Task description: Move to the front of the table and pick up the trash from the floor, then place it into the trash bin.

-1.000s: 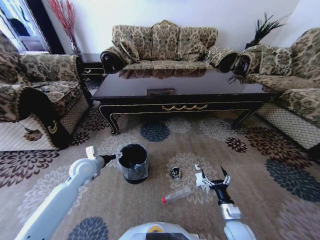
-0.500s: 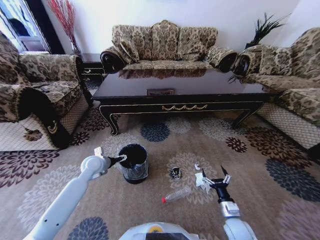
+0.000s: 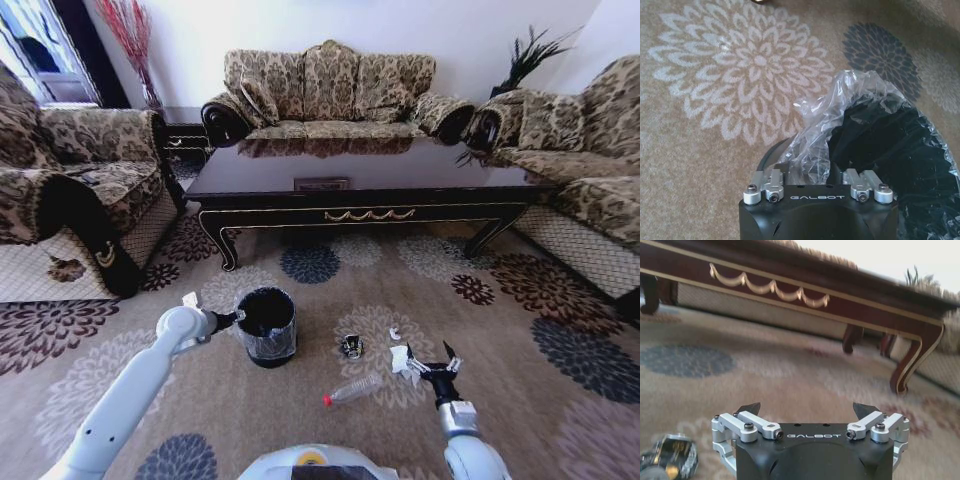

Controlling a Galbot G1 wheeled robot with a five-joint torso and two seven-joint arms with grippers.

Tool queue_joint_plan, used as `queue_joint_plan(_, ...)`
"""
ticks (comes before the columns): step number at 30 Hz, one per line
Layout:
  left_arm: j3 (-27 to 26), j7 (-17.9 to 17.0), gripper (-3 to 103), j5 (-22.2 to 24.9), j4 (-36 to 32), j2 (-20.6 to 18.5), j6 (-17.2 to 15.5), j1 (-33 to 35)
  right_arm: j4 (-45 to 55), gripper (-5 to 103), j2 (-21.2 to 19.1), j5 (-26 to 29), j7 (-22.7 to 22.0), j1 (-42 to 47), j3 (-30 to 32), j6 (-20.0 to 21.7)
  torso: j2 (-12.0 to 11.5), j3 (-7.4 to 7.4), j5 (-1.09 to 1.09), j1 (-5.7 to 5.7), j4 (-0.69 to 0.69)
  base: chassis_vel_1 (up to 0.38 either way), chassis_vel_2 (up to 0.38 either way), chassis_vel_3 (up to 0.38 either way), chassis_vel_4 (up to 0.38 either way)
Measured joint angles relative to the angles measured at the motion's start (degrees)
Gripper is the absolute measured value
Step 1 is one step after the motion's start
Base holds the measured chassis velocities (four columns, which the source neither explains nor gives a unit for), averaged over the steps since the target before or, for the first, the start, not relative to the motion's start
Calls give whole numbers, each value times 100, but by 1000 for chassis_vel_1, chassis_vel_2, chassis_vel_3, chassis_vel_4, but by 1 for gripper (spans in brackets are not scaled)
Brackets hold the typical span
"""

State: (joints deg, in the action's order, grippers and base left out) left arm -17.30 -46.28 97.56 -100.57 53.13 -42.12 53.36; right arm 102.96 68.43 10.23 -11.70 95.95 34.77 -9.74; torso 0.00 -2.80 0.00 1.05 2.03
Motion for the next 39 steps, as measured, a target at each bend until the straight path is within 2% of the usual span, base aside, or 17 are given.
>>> queue_joint_plan(2, 15, -4, 38, 20, 6, 16, -1, 26, -84, 100, -90, 296, -48, -40, -74, 230, 0, 0, 1, 0, 0, 0, 0, 0, 0)
queue_joint_plan(4, 18, -7, 38, 19, 13, 23, -1, 37, -118, 100, -115, 364, -55, -64, -97, 282, 0, 0, 1, 0, 0, 0, 0, 0, 0)
queue_joint_plan(7, 16, -1, 24, 14, 37, 45, 0, 65, -255, 100, -177, 532, -69, -199, -214, 489, 0, 1, 3, 0, -1, 0, 0, 0, 0)
queue_joint_plan(8, 16, -1, 24, 14, 37, 45, 0, 65, -255, 100, -177, 532, -69, -199, -214, 489, 0, 1, 3, 0, -1, 0, 0, 0, 0)
queue_joint_plan(11, 14, 1, 15, 93, -23, 26, -12, 99, -431, 100, -233, 716, -56, -350, -338, 674, 0, 0, 1, 0, 1, 0, 0, 0, 0)
queue_joint_plan(16, -12, -53, 11, 249, -190, -35, -44, 151, -639, 100, -337, 1044, -72, -577, -449, 930, 0, -1, -5, 0, 4, 0, 0, 0, 0)
queue_joint_plan(17, -35, -90, 7, 284, -240, -69, -44, 171, -688, 100, -380, 1147, -79, -644, -484, 1026, 0, 0, 2, 0, 2, 0, 0, 0, 0)
queue_joint_plan(18, -72, -115, 4, 350, -314, -118, -37, 200, -773, 100, -440, 1258, -95, -734, -530, 1154, 0, -1, 0, 0, -2, 0, 0, 0, 0)
queue_joint_plan(19, -89, -138, 4, 412, -386, -160, -34, 218, -840, 100, -475, 1303, -106, -808, -564, 1215, 0, 0, -5, 0, 4, 0, 0, 0, 0)
queue_joint_plan(25, -152, -247, 4, 533, -598, -407, -31, 323, -1118, 100, -525, 1393, -139, -1054, -707, 1316, 0, 0, 2, 0, 0, 0, 0, 0, 0)
queue_joint_plan(29, -185, -278, 4, 588, -927, -864, -21, 576, -1567, 100, -532, 1385, -143, -1385, -952, 1353, 0, 0, 0, 0, 1, 0, 0, 0, 0)
queue_joint_plan(31, -184, -279, 4, 588, -968, -938, -21, 606, -1619, 100, -530, 1386, -143, -1425, -979, 1356, 0, 0, 0, 0, 0, 0, 0, 0, 0)
queue_joint_plan(33, -166, -275, 4, 620, -1148, -1273, -16, 717, -1810, 100, -523, 1390, -143, -1570, -1072, 1364, 0, 0, -1, 0, -1, 0, 0, 0, 0)
queue_joint_plan(35, -149, -271, 4, 629, -1202, -1383, -15, 745, -1864, 100, -523, 1389, -143, -1608, -1099, 1364, 0, 0, 0, 0, -1, 0, 0, 0, 0)
queue_joint_plan(37, -74, -255, 4, 633, -1325, -1690, -15, 777, -2026, 100, -524, 1382, -137, -1724, -1170, 1364, 0, 0, 0, 0, 0, 0, 0, 0, 0)
queue_joint_plan(39, -37, -249, 4, 634, -1355, -1780, -14, 770, -2079, 100, -520, 1391, -136, -1767, -1190, 1364, 0, 0, -1, 0, 0, 0, 0, 0, 0)
